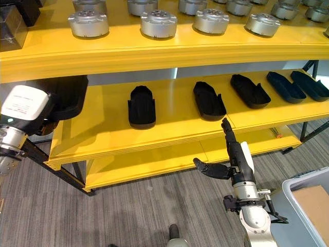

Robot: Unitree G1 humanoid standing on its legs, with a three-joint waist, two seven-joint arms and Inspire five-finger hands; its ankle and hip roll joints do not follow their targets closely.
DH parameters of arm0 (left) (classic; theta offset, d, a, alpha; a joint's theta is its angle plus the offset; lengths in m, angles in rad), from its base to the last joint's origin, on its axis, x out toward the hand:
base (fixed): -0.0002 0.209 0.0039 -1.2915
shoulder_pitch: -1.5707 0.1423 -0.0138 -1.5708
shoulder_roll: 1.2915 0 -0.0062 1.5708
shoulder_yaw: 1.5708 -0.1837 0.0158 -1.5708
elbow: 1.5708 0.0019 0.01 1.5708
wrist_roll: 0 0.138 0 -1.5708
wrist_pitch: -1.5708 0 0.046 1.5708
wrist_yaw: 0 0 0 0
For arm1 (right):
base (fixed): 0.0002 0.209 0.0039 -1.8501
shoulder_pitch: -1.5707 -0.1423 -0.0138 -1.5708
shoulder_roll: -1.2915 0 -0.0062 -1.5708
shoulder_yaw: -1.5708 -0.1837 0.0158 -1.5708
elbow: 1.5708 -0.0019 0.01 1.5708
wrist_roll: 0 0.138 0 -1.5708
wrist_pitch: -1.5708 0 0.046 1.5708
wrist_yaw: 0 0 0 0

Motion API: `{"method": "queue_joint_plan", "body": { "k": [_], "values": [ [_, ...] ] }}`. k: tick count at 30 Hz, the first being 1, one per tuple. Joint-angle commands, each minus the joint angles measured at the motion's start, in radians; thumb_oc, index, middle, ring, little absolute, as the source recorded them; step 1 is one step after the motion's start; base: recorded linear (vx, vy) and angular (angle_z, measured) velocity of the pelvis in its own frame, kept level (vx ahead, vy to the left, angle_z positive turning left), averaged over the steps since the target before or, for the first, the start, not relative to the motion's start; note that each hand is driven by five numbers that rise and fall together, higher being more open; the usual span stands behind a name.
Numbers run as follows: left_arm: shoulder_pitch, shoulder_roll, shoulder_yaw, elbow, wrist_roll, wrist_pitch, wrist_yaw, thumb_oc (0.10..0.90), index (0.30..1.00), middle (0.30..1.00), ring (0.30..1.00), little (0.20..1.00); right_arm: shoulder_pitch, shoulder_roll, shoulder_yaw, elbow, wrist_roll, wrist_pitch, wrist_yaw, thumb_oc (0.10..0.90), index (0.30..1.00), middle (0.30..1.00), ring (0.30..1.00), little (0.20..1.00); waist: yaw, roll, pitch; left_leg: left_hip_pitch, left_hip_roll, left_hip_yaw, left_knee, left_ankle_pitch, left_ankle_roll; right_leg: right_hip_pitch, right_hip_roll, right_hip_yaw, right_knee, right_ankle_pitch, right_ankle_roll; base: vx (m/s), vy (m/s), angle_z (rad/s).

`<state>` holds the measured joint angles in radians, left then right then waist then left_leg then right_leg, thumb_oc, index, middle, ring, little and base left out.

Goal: Move parts from the plastic box to the shelf.

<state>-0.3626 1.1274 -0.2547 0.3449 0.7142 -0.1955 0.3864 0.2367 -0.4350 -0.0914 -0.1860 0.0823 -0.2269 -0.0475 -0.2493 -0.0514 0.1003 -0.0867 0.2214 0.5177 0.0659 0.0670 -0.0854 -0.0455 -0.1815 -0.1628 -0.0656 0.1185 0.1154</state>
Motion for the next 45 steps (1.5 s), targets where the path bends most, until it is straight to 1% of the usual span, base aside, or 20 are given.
{"method": "queue_joint_plan", "body": {
  "k": [1, 3, 6, 7, 10, 14, 15, 19, 24, 26, 32, 37, 45],
  "values": [
    [-0.231, 0.004, 0.08, 0.0, -0.024, 0.042, 0.07, 0.4, 0.3, 0.3, 0.3, 0.3, -0.08, -0.068, -0.07, -0.081, 0.024, -0.108, -0.022, 0.9, 1.0, 1.0, 1.0, 1.0, -0.02, 0.069, -0.057, 0.026, 0.135, -0.037, 0.089, -0.045, -0.08, 0.05, -0.096, -0.002, 0.059, -0.05, 0.092, 0.0, 0.0, 0.0],
    [-0.258, -0.002, 0.055, 0.013, -0.023, 0.043, 0.07, 0.4, 0.3, 0.3, 0.3, 0.3, -0.08, -0.069, -0.072, -0.081, 0.026, -0.108, -0.022, 0.9, 1.0, 1.0, 1.0, 1.0, -0.02, 0.069, -0.055, 0.019, 0.138, -0.038, 0.094, -0.045, -0.08, 0.045, -0.094, -0.002, 0.06, -0.051, 0.092, 0.0, 0.0, 0.0],
    [-0.322, -0.032, -0.005, 0.055, -0.024, 0.05, 0.069, 0.4, 0.3, 0.3, 0.3, 0.3, -0.082, -0.071, -0.065, -0.085, 0.036, -0.106, -0.019, 0.9, 1.0, 1.0, 1.0, 1.0, -0.027, 0.069, -0.048, -0.002, 0.143, -0.041, 0.103, -0.042, -0.082, 0.031, -0.091, -0.002, 0.06, -0.049, 0.09, -0.03, -0.007, 0.0],
    [-0.355, -0.055, -0.036, 0.081, -0.031, 0.055, 0.068, 0.4, 0.3, 0.3, 0.3, 0.3, -0.086, -0.074, -0.057, -0.089, 0.038, -0.106, -0.019, 0.9, 1.0, 1.0, 1.0, 1.0, -0.032, 0.069, -0.041, -0.016, 0.147, -0.042, 0.11, -0.039, -0.085, 0.021, -0.088, 0.001, 0.06, -0.048, 0.089, -0.05, -0.018, -0.02],
    [-0.423, -0.095, -0.086, 0.132, -0.059, 0.068, 0.067, 0.4, 0.3, 0.3, 0.3, 0.3, -0.097, -0.077, -0.048, -0.094, 0.055, -0.102, -0.019, 0.9, 1.0, 1.0, 1.0, 1.0, -0.04, 0.072, -0.028, -0.044, 0.155, -0.045, 0.128, -0.039, -0.086, -0.006, -0.084, 0.008, 0.073, -0.052, 0.087, -0.05, -0.017, -0.03],
    [-0.474, -0.12, -0.121, 0.17, -0.094, 0.079, 0.064, 0.4, 0.3, 0.3, 0.3, 0.3, -0.106, -0.078, -0.037, -0.101, 0.052, -0.099, -0.023, 0.9, 1.0, 1.0, 1.0, 1.0, -0.045, 0.075, -0.016, -0.063, 0.165, -0.043, 0.139, -0.036, -0.089, -0.035, -0.079, 0.015, 0.089, -0.056, 0.084, -0.03, -0.015, -0.04],
    [-0.491, -0.137, -0.125, 0.194, -0.121, 0.083, 0.068, 0.4, 0.3, 0.3, 0.3, 0.3, -0.109, -0.075, -0.025, -0.108, 0.057, -0.099, -0.02, 0.9, 1.0, 1.0, 1.0, 1.0, -0.048, 0.077, -0.007, -0.069, 0.169, -0.04, 0.143, -0.034, -0.09, -0.046, -0.078, 0.02, 0.095, -0.057, 0.082, 0.0, 0.0, 0.0],
    [-0.507, -0.164, -0.112, 0.219, -0.163, 0.097, 0.085, 0.4, 0.3, 0.3, 0.3, 0.3, -0.11, -0.071, -0.011, -0.117, 0.066, -0.093, -0.019, 0.9, 1.0, 1.0, 1.0, 1.0, -0.052, 0.078, 0.007, -0.078, 0.172, -0.032, 0.138, -0.026, -0.093, -0.066, -0.074, 0.025, 0.1, -0.057, 0.081, -0.02, -0.015, -0.11],
    [-0.487, -0.194, -0.059, 0.219, -0.209, 0.103, 0.122, 0.4, 0.3, 0.3, 0.3, 0.3, -0.093, -0.076, -0.013, -0.123, 0.07, -0.093, -0.023, 0.9, 1.0, 1.0, 1.0, 1.0, -0.052, 0.073, 0.02, -0.081, 0.175, -0.029, 0.132, -0.02, -0.095, -0.076, -0.069, 0.026, 0.101, -0.059, 0.076, 0.0, -0.019, -0.03],
    [-0.484, -0.195, -0.051, 0.219, -0.213, 0.103, 0.126, 0.4, 0.3, 0.3, 0.3, 0.3, -0.09, -0.076, -0.014, -0.125, 0.072, -0.094, -0.022, 0.9, 1.0, 1.0, 1.0, 1.0, -0.052, 0.072, 0.021, -0.083, 0.175, -0.03, 0.131, -0.02, -0.095, -0.076, -0.069, 0.025, 0.101, -0.06, 0.076, 0.0, 0.0, 0.0],
    [-0.457, -0.218, 0.017, 0.225, -0.258, 0.125, 0.171, 0.4, 0.3, 0.3, 0.3, 0.3, -0.083, -0.079, -0.011, -0.136, 0.068, -0.096, -0.032, 0.9, 1.0, 1.0, 1.0, 1.0, -0.044, 0.067, 0.029, -0.091, 0.175, -0.035, 0.132, -0.018, -0.098, -0.079, -0.065, 0.022, 0.101, -0.063, 0.075, 0.0, 0.0, 0.0],
    [-0.42, -0.197, 0.067, 0.212, -0.254, 0.143, 0.18, 0.4, 0.3, 0.3, 0.3, 0.3, -0.078, -0.08, -0.018, -0.138, 0.066, -0.089, -0.034, 0.9, 1.0, 1.0, 1.0, 1.0, -0.039, 0.065, 0.035, -0.1, 0.176, -0.04, 0.135, -0.018, -0.098, -0.084, -0.062, 0.02, 0.1, -0.063, 0.073, 0.0, 0.0, 0.0],
    [-0.389, -0.148, 0.088, 0.233, -0.197, 0.177, 0.168, 0.4, 0.3, 0.3, 0.3, 0.3, -0.078, -0.089, -0.027, -0.139, 0.069, -0.08, -0.027, 0.9, 1.0, 1.0, 1.0, 1.0, -0.032, 0.06, 0.049, -0.12, 0.173, -0.05, 0.146, -0.022, -0.097, -0.092, -0.062, 0.019, 0.1, -0.063, 0.073, 0.0, 0.0, 0.0]
  ]
}}
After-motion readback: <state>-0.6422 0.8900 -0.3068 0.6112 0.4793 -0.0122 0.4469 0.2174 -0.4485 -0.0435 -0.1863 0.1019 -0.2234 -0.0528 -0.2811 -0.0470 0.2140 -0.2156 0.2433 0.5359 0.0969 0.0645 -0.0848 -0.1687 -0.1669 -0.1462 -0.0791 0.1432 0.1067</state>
